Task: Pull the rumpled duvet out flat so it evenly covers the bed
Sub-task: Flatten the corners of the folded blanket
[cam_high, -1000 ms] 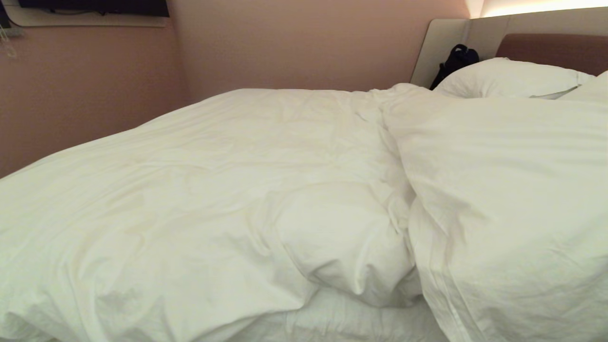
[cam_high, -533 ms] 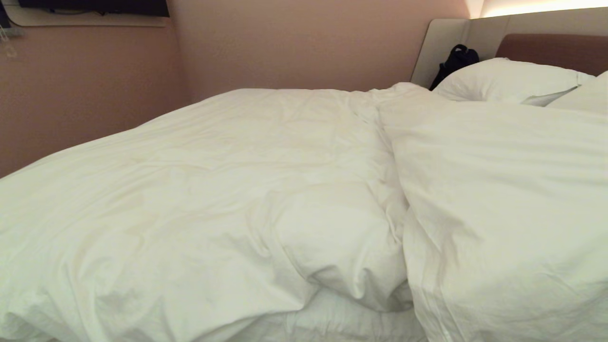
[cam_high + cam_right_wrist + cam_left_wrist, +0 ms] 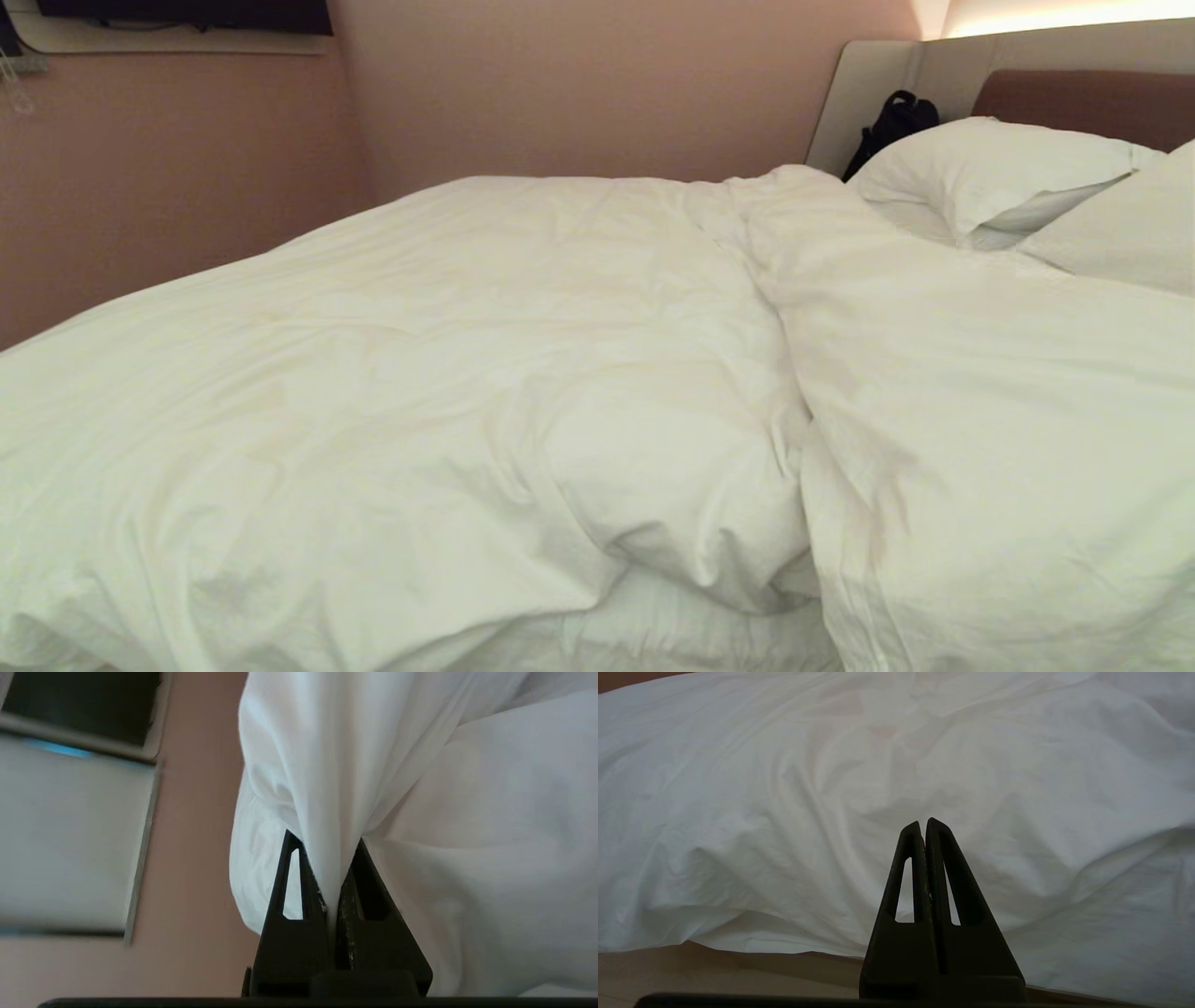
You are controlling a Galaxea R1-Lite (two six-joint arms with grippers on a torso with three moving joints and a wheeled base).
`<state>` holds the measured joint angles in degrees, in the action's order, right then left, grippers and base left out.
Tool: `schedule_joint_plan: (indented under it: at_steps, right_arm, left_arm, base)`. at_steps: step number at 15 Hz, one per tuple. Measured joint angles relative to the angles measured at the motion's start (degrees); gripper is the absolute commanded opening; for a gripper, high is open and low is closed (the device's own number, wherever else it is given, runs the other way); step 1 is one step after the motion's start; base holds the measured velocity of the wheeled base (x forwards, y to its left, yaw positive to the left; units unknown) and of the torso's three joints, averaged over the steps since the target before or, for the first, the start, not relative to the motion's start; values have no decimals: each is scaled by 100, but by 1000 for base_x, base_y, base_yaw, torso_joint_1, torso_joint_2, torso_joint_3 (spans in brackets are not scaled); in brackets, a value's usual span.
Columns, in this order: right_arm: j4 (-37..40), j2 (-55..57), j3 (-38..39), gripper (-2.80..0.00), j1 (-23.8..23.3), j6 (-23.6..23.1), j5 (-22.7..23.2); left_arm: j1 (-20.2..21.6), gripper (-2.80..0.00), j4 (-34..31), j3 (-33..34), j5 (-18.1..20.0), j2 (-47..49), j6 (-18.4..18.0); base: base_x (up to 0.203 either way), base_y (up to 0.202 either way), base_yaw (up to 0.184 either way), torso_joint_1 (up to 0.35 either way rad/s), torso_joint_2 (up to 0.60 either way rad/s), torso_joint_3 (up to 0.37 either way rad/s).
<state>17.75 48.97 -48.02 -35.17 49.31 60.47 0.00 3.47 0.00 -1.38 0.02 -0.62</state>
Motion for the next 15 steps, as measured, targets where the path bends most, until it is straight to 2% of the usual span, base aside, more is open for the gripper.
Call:
schedule_joint_plan:
  at_steps: [3,9,15]
  right_arm:
    - [138,563,61,-280,439,-152,-826]
    - [529,916,146,-280,905,-728,-2346]
    - [960,1233,200,-280,988,-1359,-3533]
  left_arm:
    - [0,-280,0,0,1,0,2]
    - [0,-280,-1,0,0,0,2]
    - [0,-280,0,0,1,0,0]
  base:
    - [0,0,0,0,0,0]
    - [0,0,0,0,0,0]
    - [0,0,0,0,0,0]
